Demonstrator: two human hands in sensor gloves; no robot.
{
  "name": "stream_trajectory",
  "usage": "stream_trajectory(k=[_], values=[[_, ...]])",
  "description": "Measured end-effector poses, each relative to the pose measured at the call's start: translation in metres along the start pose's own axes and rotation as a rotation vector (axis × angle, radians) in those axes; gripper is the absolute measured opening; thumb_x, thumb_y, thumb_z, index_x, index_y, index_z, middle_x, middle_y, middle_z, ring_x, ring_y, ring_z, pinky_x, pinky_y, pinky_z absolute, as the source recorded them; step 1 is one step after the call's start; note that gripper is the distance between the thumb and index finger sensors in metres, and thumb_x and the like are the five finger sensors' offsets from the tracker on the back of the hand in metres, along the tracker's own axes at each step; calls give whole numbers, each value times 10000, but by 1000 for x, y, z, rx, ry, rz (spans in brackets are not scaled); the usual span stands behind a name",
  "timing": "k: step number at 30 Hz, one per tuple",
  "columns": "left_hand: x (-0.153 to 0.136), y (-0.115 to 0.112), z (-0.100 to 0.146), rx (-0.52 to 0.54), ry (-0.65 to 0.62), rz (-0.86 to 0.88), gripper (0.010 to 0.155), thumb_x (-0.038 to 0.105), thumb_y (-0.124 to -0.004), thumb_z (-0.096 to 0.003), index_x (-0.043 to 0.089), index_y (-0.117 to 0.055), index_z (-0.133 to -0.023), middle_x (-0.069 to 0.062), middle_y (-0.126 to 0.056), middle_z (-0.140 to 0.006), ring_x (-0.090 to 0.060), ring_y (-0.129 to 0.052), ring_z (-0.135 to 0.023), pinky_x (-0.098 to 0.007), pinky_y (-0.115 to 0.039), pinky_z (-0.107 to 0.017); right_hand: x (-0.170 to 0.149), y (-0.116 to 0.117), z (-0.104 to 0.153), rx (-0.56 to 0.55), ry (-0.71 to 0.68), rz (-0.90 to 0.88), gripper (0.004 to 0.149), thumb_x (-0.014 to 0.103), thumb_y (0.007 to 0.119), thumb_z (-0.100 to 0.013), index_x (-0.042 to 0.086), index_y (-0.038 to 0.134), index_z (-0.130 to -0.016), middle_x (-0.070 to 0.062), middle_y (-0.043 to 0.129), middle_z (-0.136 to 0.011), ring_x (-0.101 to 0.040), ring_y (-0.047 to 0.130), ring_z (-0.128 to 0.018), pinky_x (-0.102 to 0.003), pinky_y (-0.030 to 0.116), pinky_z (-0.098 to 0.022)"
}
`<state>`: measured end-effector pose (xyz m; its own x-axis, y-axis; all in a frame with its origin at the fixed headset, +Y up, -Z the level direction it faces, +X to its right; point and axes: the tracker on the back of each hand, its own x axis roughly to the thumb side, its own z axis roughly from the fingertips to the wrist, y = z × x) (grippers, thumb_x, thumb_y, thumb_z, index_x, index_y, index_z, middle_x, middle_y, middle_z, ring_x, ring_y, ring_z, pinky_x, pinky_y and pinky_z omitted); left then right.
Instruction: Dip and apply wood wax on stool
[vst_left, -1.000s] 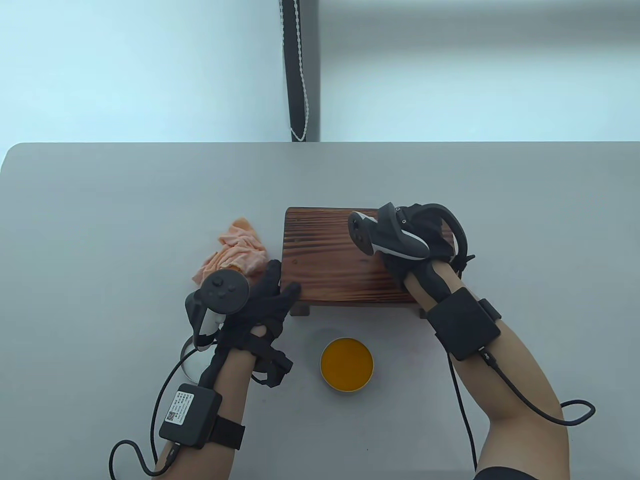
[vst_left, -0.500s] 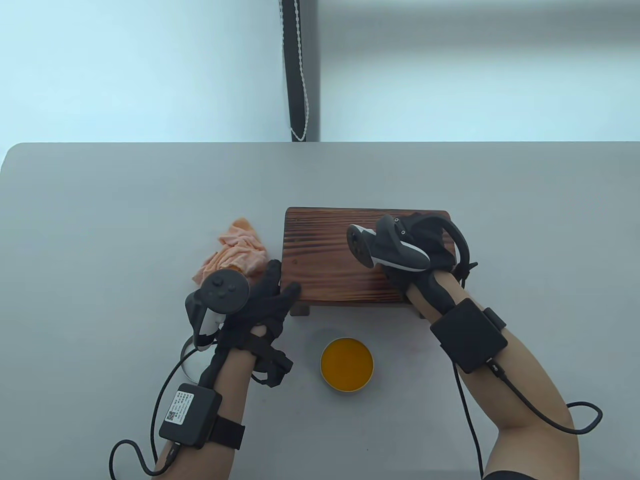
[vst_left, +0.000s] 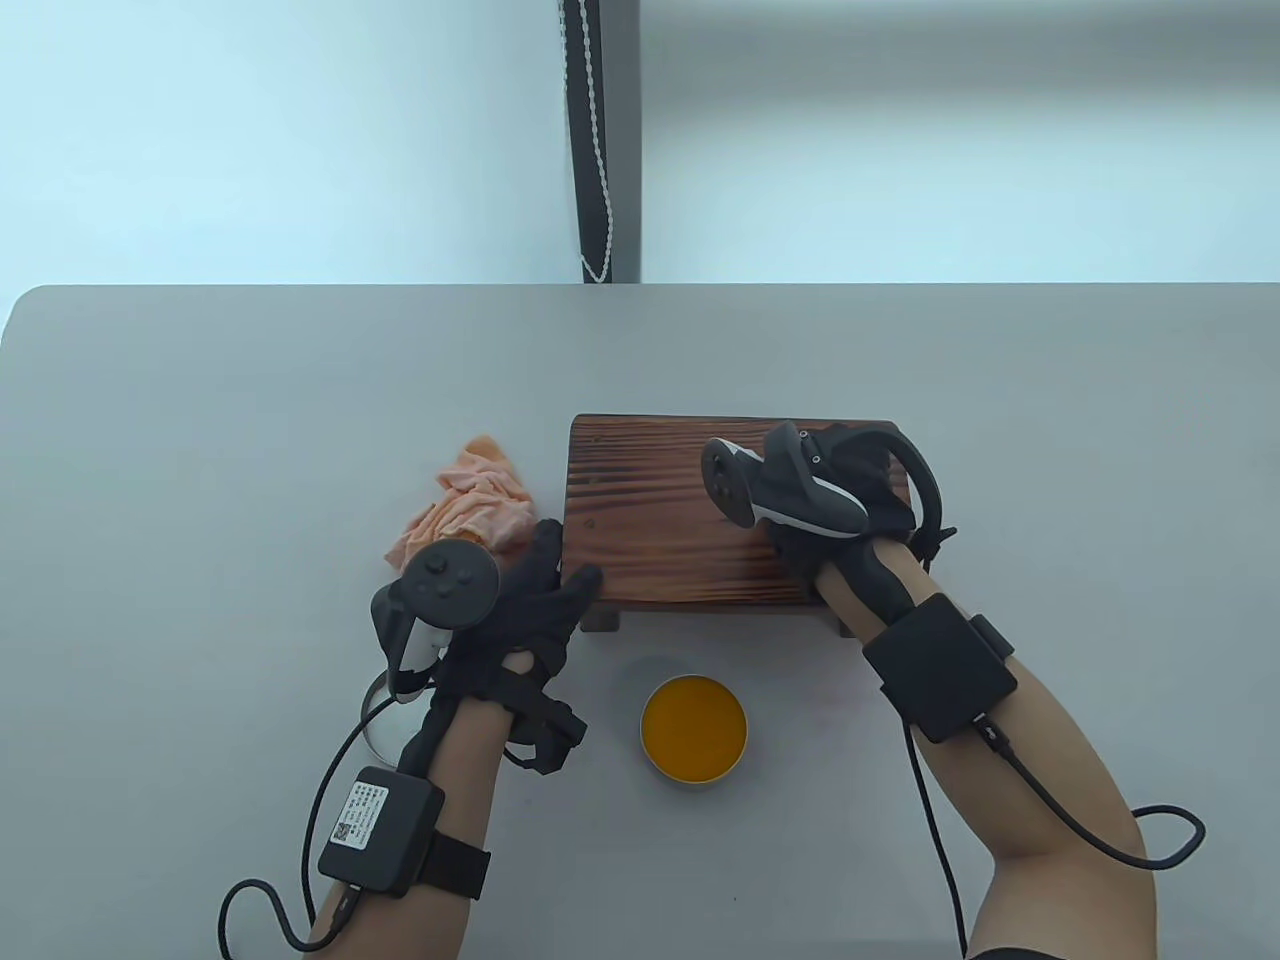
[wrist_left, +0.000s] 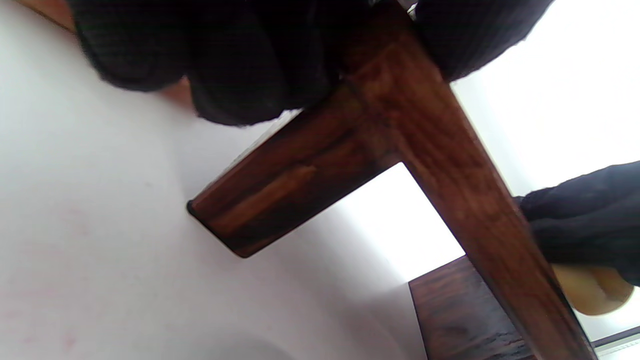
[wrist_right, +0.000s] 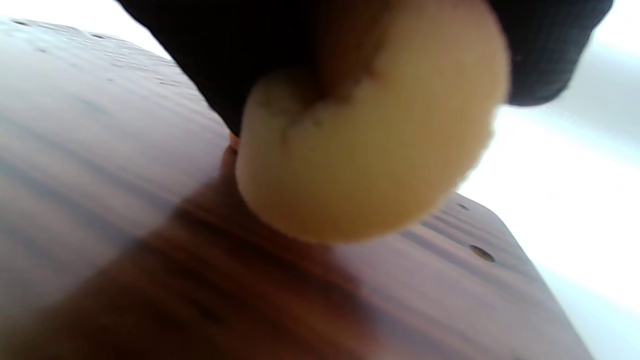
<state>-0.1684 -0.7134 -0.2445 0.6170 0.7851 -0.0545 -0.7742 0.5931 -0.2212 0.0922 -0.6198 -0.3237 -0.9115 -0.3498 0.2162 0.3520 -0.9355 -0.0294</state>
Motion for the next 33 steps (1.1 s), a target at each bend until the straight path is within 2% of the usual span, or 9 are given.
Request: stream_trajectory(k=[3,7,9,15,18,21,27,31,33], values=[[0,0,0,-1,2,1,856,495,-780,-580,-51,-481,-1168,-247,-890,-838,-409,-959,-637,-684,-792,-515,-13,5,-10,20,55,-6,383,225,971,-473,175,951,-852,-251,1017,-698,-402,1048,-534,-653,855,-487],[0,0,0,-3,3,1,855,495,-781,-580,-51,-483,-1167,-245,-889,-838,-409,-959,-637,-684,-791,-515,-7,0,4,71,-3,13,390,214,989,-458,120,973,-836,-268,1022,-670,-415,1048,-514,-669,851,-480],[0,0,0,-5,3,-2,854,494,-781,-581,-51,-483,-1167,-246,-891,-837,-409,-959,-636,-683,-792,-515,-2,-2,8,53,-35,-11,389,216,990,-458,123,977,-835,-267,1023,-670,-412,1049,-516,-667,852,-481],[0,0,0,-5,4,0,854,495,-780,-581,-50,-481,-1168,-245,-891,-837,-406,-959,-638,-682,-793,-516,-17,9,-5,-19,57,-15,386,224,965,-473,178,949,-856,-250,1016,-703,-405,1049,-535,-652,855,-484],[0,0,0,-6,4,2,855,496,-780,-580,-48,-481,-1168,-243,-890,-839,-406,-960,-637,-683,-793,-516,-16,6,5,38,22,59,392,221,971,-470,155,952,-856,-255,1016,-697,-408,1048,-534,-658,854,-486],[0,0,0,-6,4,-1,855,495,-780,-581,-51,-481,-1168,-245,-890,-838,-408,-959,-637,-684,-792,-516,-9,1,13,47,-31,5,391,217,982,-464,132,967,-845,-261,1020,-683,-410,1048,-527,-662,853,-486],[0,0,0,-6,6,-2,855,497,-779,-581,-48,-480,-1168,-243,-891,-837,-407,-959,-637,-683,-792,-516,-23,9,-6,16,71,-2,386,226,964,-475,186,945,-858,-246,1015,-710,-404,1049,-541,-651,856,-487],[0,1,0,-6,5,-4,854,496,-780,-580,-49,-483,-1167,-243,-892,-836,-406,-960,-637,-683,-792,-515,-16,5,12,62,5,39,393,217,977,-467,136,957,-851,-261,1019,-688,-411,1049,-528,-661,853,-485],[1,1,0,-7,4,-5,855,496,-780,-580,-51,-482,-1167,-244,-893,-835,-409,-959,-636,-683,-792,-516,-12,3,17,42,-17,9,391,216,981,-466,134,964,-848,-262,1021,-684,-409,1050,-527,-661,853,-485]])
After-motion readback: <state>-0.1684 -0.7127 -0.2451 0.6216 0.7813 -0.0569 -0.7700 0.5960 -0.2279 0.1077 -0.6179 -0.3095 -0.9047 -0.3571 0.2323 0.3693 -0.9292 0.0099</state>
